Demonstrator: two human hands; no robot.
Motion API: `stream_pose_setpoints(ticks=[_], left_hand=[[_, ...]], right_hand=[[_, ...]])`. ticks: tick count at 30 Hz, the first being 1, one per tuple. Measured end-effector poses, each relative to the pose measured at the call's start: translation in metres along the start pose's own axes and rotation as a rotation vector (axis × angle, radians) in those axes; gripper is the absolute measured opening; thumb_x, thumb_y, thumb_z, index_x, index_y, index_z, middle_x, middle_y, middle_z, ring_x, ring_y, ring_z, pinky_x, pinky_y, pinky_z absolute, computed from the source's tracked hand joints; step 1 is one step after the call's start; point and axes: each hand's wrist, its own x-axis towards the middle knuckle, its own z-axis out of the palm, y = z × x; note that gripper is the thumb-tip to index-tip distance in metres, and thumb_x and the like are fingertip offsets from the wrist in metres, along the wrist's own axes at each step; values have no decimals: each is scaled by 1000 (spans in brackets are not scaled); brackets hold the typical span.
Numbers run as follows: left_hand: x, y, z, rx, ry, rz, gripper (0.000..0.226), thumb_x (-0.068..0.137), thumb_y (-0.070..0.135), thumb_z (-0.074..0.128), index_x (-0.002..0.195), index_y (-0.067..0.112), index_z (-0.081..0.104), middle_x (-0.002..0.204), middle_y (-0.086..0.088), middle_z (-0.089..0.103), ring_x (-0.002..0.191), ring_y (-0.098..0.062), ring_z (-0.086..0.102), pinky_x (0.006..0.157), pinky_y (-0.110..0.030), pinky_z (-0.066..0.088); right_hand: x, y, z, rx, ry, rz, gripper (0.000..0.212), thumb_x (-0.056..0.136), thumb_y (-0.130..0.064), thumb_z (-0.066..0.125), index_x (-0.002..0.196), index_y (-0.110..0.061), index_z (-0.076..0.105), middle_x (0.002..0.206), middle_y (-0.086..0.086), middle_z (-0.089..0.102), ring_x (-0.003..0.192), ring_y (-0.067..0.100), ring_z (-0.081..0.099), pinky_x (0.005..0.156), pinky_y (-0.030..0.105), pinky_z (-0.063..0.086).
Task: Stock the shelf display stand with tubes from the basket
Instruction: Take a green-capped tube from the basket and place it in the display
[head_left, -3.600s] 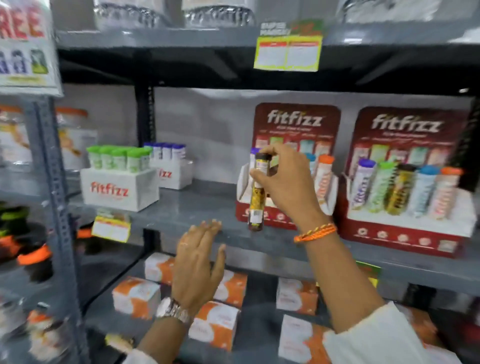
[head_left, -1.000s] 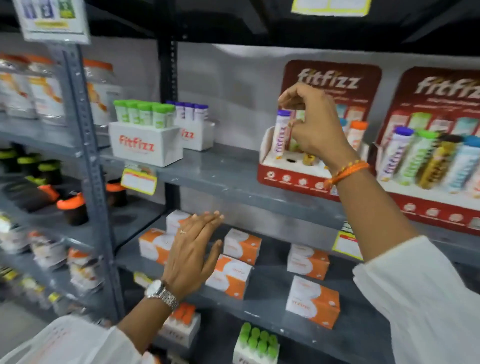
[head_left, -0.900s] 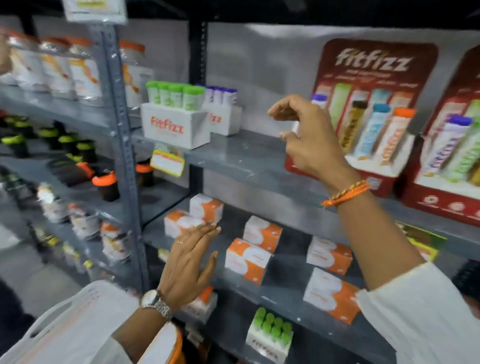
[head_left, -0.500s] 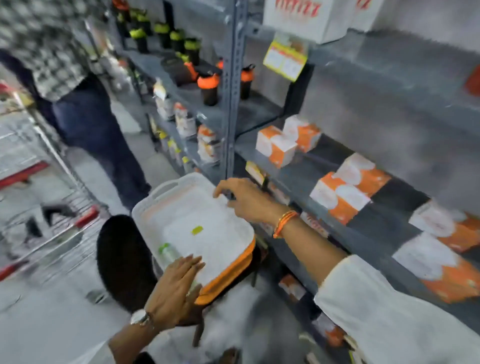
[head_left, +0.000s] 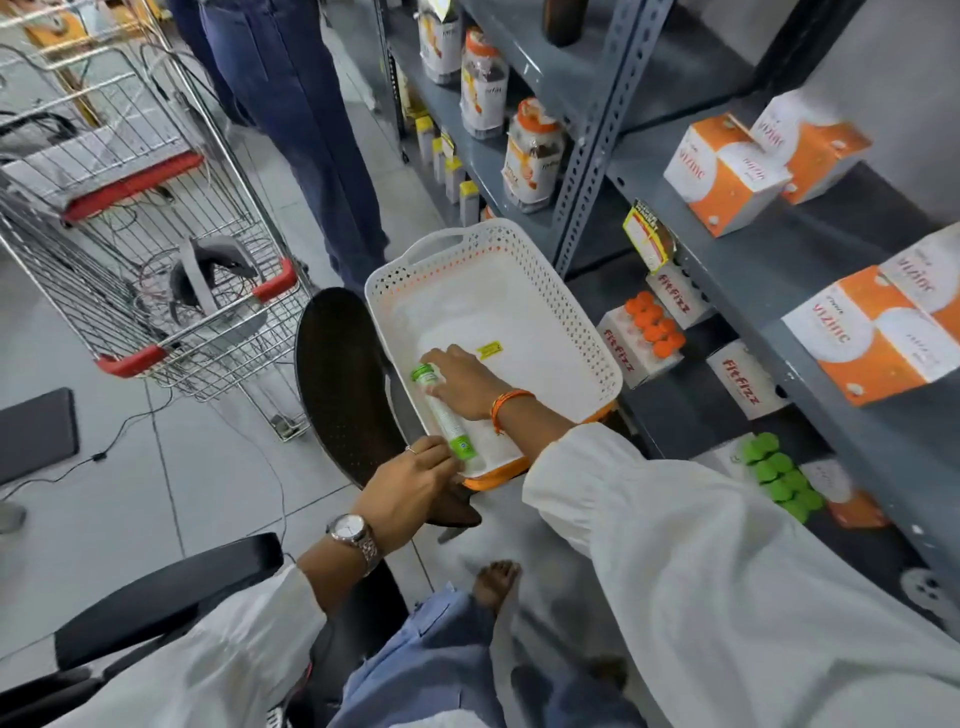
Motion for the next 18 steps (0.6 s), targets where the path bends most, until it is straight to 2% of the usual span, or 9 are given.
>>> stream_pose_setpoints(ticks=[6, 10, 12, 13, 16, 18], left_hand=[[5, -6, -3, 16, -68, 7, 28, 100, 32, 44, 107, 19, 68, 112, 4, 65, 117, -18, 53, 90, -31, 52], [6, -3, -9, 1, -95, 11, 36, 99, 33, 36, 106, 19, 69, 109, 5, 66, 114, -18, 54, 86, -33, 55], [8, -3, -14, 20, -101, 13, 37, 97, 32, 36, 105, 20, 70, 106, 6, 68, 111, -17, 56, 82, -32, 56], [9, -3, -17, 25, -118, 13, 38, 96, 34, 35, 104, 21, 70, 105, 7, 68, 109, -17, 57, 81, -33, 56], [18, -1, -32, 55, -216, 5, 42, 93, 43, 32, 101, 27, 70, 102, 9, 67, 106, -16, 58, 79, -36, 56], [28, 6, -45, 82, -313, -40, 46, 86, 56, 33, 94, 29, 70, 98, 8, 66, 100, -16, 58, 75, -38, 54]], right_hand=[[7, 0, -3, 37, 62, 30, 40, 85, -23, 72, 118, -9, 57, 114, 20, 60, 107, 36, 57, 81, 33, 43], [-4, 2, -23, 120, 124, 40, 39, 75, -18, 81, 110, -8, 64, 104, 16, 68, 96, 30, 63, 82, 35, 52], [-12, 5, -35, 187, 162, 52, 37, 74, -14, 81, 107, -9, 65, 96, 12, 65, 87, 27, 64, 71, 31, 54], [-17, 7, -41, 217, 182, 49, 36, 74, -12, 81, 106, -8, 65, 95, 10, 63, 84, 25, 63, 68, 30, 55], [-33, 14, -63, 259, 261, 34, 33, 76, -11, 79, 105, -9, 64, 99, 8, 61, 85, 24, 61, 72, 34, 56], [-46, 17, -84, 281, 334, 34, 30, 78, -11, 78, 104, -11, 63, 105, 8, 60, 82, 24, 62, 71, 29, 52]])
